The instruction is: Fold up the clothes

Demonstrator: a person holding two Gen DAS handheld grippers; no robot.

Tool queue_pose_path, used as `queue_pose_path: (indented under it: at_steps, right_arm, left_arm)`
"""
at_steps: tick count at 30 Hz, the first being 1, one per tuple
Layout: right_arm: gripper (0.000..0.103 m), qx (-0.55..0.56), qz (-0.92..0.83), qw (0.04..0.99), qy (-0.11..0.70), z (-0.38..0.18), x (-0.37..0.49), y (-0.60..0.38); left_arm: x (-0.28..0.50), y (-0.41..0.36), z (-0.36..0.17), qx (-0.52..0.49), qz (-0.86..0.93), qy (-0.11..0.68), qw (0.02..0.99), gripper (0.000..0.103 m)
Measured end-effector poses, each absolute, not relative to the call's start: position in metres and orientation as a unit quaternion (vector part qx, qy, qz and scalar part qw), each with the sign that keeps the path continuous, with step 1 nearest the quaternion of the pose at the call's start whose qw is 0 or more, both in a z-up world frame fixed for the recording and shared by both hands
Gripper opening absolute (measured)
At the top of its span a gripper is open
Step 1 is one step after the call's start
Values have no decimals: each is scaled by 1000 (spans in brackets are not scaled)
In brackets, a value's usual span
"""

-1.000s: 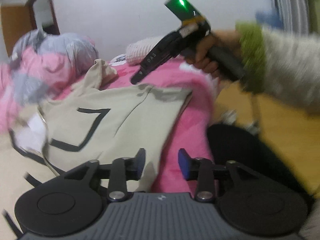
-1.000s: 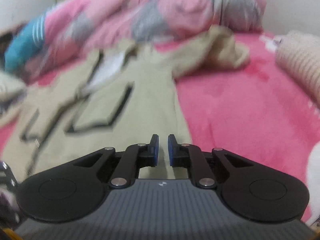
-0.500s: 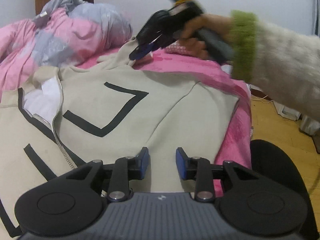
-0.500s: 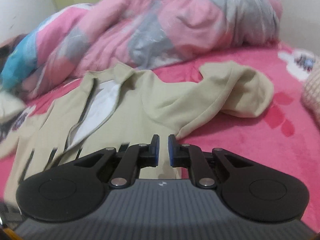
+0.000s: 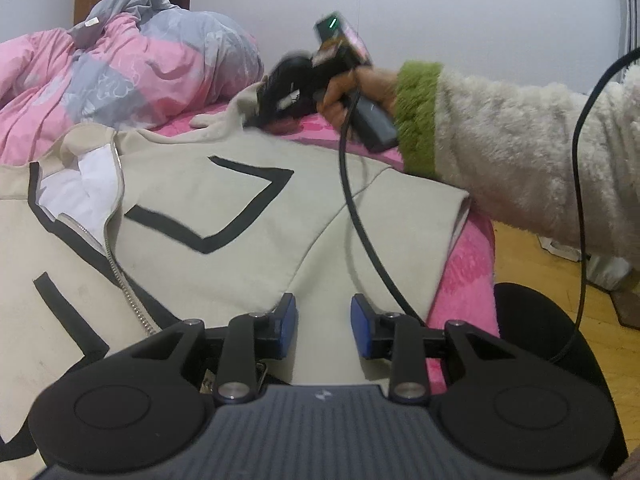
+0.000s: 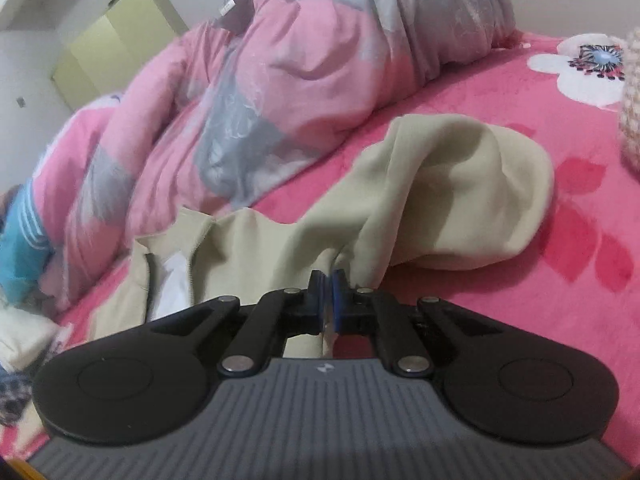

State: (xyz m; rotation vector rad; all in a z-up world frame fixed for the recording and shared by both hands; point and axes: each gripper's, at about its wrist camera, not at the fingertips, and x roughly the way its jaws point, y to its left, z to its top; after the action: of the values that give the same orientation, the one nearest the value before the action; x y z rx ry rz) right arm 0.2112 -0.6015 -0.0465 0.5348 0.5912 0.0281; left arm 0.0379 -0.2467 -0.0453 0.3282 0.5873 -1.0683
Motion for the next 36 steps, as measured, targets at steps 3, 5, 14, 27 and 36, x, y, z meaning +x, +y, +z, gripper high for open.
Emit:
queue_pose_path:
  at_steps: [3, 5, 14, 27, 36]
  right_arm:
    - [3, 235, -6, 915, 329, -77, 227, -606]
    - [6, 272, -4, 908, 319, -74, 218, -613]
    - [13, 196, 83, 928, 307, 20, 135, -597]
    - [10, -14, 107, 886, 450, -16, 77, -528]
    - [20, -79, 197, 903, 373, -50, 41, -474]
  left_arm:
    - [39, -245, -46, 147, -502, 276, 807, 31]
    - [37, -245, -47, 152, -499, 273, 808, 31]
    - [39, -247, -47, 151, -499, 269, 810, 31]
    - [47, -243, -46, 116, -505, 287, 805, 40]
    - [49, -242, -43, 72, -507, 312, 800, 55]
